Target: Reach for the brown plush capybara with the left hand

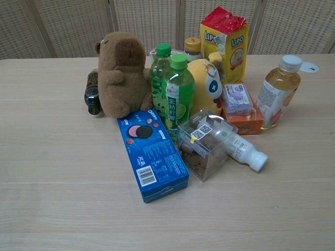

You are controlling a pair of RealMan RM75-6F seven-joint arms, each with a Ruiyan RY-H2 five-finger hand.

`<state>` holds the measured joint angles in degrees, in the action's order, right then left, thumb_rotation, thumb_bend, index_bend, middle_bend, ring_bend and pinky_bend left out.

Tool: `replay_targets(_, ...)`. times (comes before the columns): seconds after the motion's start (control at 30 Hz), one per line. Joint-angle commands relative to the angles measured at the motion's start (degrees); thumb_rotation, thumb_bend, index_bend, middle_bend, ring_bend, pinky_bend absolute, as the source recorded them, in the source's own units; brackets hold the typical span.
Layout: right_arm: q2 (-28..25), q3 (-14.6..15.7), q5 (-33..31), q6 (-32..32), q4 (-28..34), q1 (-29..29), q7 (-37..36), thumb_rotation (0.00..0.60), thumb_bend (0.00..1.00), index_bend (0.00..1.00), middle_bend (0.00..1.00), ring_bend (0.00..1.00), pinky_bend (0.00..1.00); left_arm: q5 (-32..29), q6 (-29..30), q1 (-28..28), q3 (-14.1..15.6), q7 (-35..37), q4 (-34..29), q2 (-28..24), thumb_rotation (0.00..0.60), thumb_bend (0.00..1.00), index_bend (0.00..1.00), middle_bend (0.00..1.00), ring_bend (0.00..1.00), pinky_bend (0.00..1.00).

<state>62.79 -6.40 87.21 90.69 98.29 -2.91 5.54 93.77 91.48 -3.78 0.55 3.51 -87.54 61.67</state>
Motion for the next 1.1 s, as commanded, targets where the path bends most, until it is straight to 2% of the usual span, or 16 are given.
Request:
replay_targets(0.03, 0.0, 0.1, 0.0, 0.0, 0.0, 0.0, 0.1, 0.600, 0.00, 0.00, 0.00, 0.00, 0.00, 0.0, 0.0, 0.0, 0.0, 0.0, 0.0, 0.0, 0.600, 0.00, 0.21, 0.00, 0.00, 0.00)
replay_targets(0.23, 0.2, 0.2, 0.3, -0.1, 0.1, 0.0, 0.4, 0.600, 0.00, 0.00, 0.00, 0.00, 0.00, -0.6, -1.5, -0.3, 0.1, 0.5, 0.7, 0.4, 0.600, 0.00, 0.21, 0.00, 0.00, 0.00)
replay_targets(0.33, 0.3, 0.1, 0.0, -0.3, 0.0, -0.1, 0.3, 0.600, 0.00, 0.00, 0.00, 0.00, 0.00, -0.1, -3.6, -2.5, -0.8, 0.2, 1.2, 0.9, 0.600, 0.00, 0.21, 0.00, 0.00, 0.00)
replay_targets(0.5, 0.3, 0.1, 0.0, -0.4, 0.1, -0.2, 0.1, 0.600, 0.00, 0.00, 0.00, 0.00, 0.00, 2.5, -9.8, -11.0, -5.0, -3.7, -0.9, 1.6, 0.600, 0.00, 0.20, 0.00, 0.00, 0.00)
replay_targets(0.6, 0.2, 0.0, 0.0, -0.1, 0.3, -0.1, 0.0, 0.600, 0.00, 0.00, 0.00, 0.00, 0.00, 2.3, -14.6, -16.6, -7.9, -5.6, -2.0, 3.5, 0.600, 0.00, 0.16, 0.00, 0.00, 0.00)
replay_targets(0.7, 0.0, 0.0, -0.2, -0.2, 0.3, -0.1, -0.2, 0.600, 0.00, 0.00, 0.00, 0.00, 0.00, 0.4, -20.2, -22.1, -10.7, -8.1, -1.7, 6.8, 0.600, 0.00, 0.03, 0.00, 0.00, 0.00)
replay_targets(0.77, -0.1, -0.1, -0.4, -0.3, 0.2, -0.1, -0.5, 0.600, 0.00, 0.00, 0.00, 0.00, 0.00, -1.6, -23.3, -24.9, -12.3, -10.4, -1.2, 9.0, 0.600, 0.00, 0.00, 0.00, 0.00, 0.00)
replay_targets(0.9, -0.3, -0.4, -1.0, -0.4, 0.0, -0.1, -1.2, 0.600, 0.00, 0.00, 0.00, 0.00, 0.00, -6.2, -28.6, -30.6, -15.3, -17.1, 1.8, 14.7, 0.600, 0.00, 0.00, 0.00, 0.00, 0.00)
replay_targets(1.1, -0.7, -1.0, -1.9, -0.3, -0.2, -0.1, -2.4, 0.600, 0.00, 0.00, 0.00, 0.00, 0.00, -15.1, -34.9, -37.3, -18.5, -25.7, 6.4, 22.2, 0.600, 0.00, 0.00, 0.00, 0.00, 0.00)
